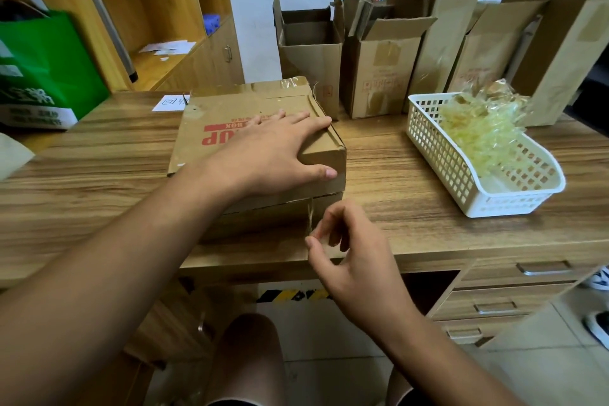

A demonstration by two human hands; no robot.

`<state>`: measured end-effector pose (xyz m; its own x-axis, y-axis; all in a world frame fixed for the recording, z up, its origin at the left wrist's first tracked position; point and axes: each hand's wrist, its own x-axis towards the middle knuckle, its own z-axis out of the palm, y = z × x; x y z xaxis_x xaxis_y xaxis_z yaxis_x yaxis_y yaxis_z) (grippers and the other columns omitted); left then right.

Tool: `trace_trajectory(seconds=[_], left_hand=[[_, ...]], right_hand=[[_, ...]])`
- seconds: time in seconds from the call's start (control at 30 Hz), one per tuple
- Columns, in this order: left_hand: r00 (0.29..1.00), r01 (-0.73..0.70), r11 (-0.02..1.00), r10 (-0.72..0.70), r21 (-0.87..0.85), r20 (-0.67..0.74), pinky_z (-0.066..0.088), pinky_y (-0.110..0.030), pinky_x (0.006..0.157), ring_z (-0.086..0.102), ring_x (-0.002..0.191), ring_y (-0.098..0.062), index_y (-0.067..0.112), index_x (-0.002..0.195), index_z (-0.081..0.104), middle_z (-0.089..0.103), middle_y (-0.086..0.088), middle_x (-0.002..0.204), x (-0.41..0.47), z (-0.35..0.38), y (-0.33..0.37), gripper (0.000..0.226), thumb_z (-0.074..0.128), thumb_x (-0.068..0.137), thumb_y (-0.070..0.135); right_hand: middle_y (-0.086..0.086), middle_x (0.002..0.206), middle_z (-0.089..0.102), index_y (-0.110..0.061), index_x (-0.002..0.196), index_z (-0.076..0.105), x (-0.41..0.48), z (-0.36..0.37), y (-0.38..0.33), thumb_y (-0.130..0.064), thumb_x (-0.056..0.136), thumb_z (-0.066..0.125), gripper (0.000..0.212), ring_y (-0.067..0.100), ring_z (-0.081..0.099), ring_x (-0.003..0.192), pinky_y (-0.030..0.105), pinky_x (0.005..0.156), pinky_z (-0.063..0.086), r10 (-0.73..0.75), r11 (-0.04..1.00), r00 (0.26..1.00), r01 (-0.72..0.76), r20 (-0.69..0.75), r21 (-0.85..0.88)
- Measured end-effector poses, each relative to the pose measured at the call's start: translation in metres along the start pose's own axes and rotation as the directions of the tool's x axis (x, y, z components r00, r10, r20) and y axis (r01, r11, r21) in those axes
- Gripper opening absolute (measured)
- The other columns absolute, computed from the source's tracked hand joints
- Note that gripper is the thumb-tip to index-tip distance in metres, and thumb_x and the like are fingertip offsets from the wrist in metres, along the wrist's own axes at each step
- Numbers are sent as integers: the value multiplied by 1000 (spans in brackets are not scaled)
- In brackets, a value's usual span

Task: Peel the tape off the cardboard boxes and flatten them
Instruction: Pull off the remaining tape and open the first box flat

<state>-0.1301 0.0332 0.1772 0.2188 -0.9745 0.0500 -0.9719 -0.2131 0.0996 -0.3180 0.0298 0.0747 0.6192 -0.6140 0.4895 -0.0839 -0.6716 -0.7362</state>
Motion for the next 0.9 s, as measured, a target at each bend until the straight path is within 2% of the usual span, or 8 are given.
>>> trace_trajectory(seconds=[0.13,0.3,0.37,0.43,0.53,0.67,0.8,0.9], left_hand=[[1000,-3,1000,3,-8,24,24,-47,117,25,148,-19,48,153,16,20,13,164,-4,-9,-9,95,55,73,82],[975,-8,996,29,-93,221,18,-46,119,10,149,-6,64,148,6,2,32,160,-18,-25,-38,98,56,67,84],[968,-27,993,55,-119,246,15,-45,121,5,144,3,69,145,2,-1,42,150,-23,-26,-45,92,56,71,82],[971,-40,991,68,-127,229,7,-40,120,1,139,7,69,145,0,-2,45,144,-26,-23,-46,88,54,76,79],[987,-47,992,64,-116,148,-3,-30,115,-4,136,10,63,149,1,-5,41,149,-25,-14,-41,83,53,84,74],[993,-36,996,44,-78,111,-5,-31,115,2,148,1,55,153,2,-1,26,163,-20,-8,-38,84,50,87,73],[998,-7,998,11,-56,62,0,-35,118,5,152,-7,51,155,6,3,22,165,-15,-4,-30,80,50,90,69],[999,14,999,-12,-42,46,2,-40,121,7,152,-10,48,155,8,5,19,166,-12,-4,-23,79,50,90,67]], right_hand=[[-10,80,53,-38,91,41,9,-9,15,-43,82,77,36,7,55,76,23,65,48,141,990,989,-141,-42,-16],[-7,75,55,-35,85,42,17,-18,36,-24,89,77,37,5,51,64,15,58,43,205,978,973,-207,-104,-7],[-7,82,60,-34,85,44,19,-20,41,-25,90,75,33,6,53,65,19,57,45,219,975,970,-221,-101,-7],[-10,90,65,-35,84,46,21,-20,41,-21,90,74,31,7,59,71,21,59,48,215,977,972,-214,-97,21],[-16,94,68,-34,81,47,17,-17,33,-11,91,73,36,7,63,72,14,60,45,154,987,982,-149,-106,53],[-14,96,68,-41,84,51,5,-11,16,-11,90,70,36,11,64,73,19,59,50,104,991,991,-96,-84,98],[-13,91,65,-37,87,51,-6,2,0,-25,91,63,18,12,64,78,23,60,52,28,995,999,-31,34,94],[-11,90,63,-40,86,49,-6,2,1,-17,92,64,28,12,62,80,22,62,51,20,995,997,-26,68,98]])
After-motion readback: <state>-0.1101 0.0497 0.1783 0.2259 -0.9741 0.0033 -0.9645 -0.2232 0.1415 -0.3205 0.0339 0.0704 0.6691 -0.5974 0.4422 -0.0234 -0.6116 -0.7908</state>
